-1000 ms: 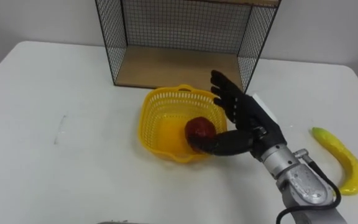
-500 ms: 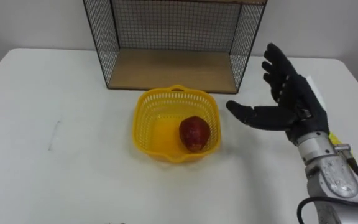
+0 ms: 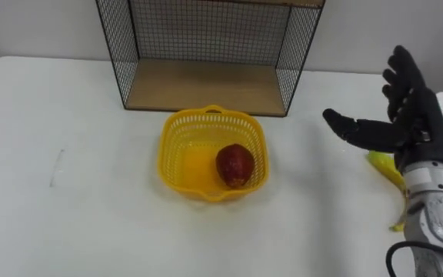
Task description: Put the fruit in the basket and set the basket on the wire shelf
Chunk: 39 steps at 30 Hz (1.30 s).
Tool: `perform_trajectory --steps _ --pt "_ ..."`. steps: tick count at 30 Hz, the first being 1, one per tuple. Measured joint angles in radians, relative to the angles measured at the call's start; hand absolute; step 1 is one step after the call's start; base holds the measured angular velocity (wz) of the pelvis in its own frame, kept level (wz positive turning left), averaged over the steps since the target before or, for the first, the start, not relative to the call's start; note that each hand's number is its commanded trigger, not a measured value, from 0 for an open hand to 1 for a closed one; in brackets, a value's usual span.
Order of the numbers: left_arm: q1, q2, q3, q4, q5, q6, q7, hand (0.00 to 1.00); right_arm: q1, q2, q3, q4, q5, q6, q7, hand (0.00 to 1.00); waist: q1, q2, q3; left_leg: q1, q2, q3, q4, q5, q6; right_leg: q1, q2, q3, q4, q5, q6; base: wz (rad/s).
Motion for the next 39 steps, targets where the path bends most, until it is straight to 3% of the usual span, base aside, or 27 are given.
perform_trajectory --steps 8,13,15,33,39 --pt "0.007 0.008 -0.001 -0.001 -0.001 0.009 0.000 0.00 -0.001 -0.036 -0.047 0.115 -0.080 0.000 -0.073 0.00 -0.016 -0.005 0.0019 0.003 0.001 0.000 0.000 0.000 0.000 0.005 0.000 0.000 0.000 0.000 0.000 0.00" --pt "0.015 0.012 -0.021 -0.012 -0.003 0.037 0.000 0.00 -0.004 -0.046 -0.046 0.248 -0.116 0.019 -0.113 0.00 -0.017 -0.011 0.0059 0.010 0.001 0.005 -0.004 0.000 0.000 0.005 0.001 0.012 0.002 0.000 0.000 -0.05" --pt "0.021 0.010 -0.021 -0.032 -0.002 0.047 0.000 0.00 -0.004 -0.047 -0.047 0.254 -0.127 0.034 -0.127 0.00 -0.018 -0.011 0.0066 0.009 0.001 0.005 -0.006 0.000 0.000 0.001 0.001 0.015 0.002 0.000 0.000 -0.06" --pt "0.062 0.011 -0.018 -0.124 -0.001 0.073 0.000 0.00 -0.020 -0.047 -0.047 0.259 -0.145 0.046 -0.173 0.00 -0.020 -0.010 0.0055 0.021 0.001 0.010 -0.012 0.000 0.000 -0.003 0.005 0.027 -0.001 0.000 0.000 -0.01" --pt "0.063 0.011 0.022 -0.119 0.000 0.073 -0.005 0.00 -0.018 -0.047 -0.054 0.267 -0.152 0.046 -0.145 0.00 -0.019 -0.014 0.0034 0.023 0.001 0.008 -0.008 0.000 0.000 -0.001 0.004 0.026 0.000 0.000 0.000 0.00"
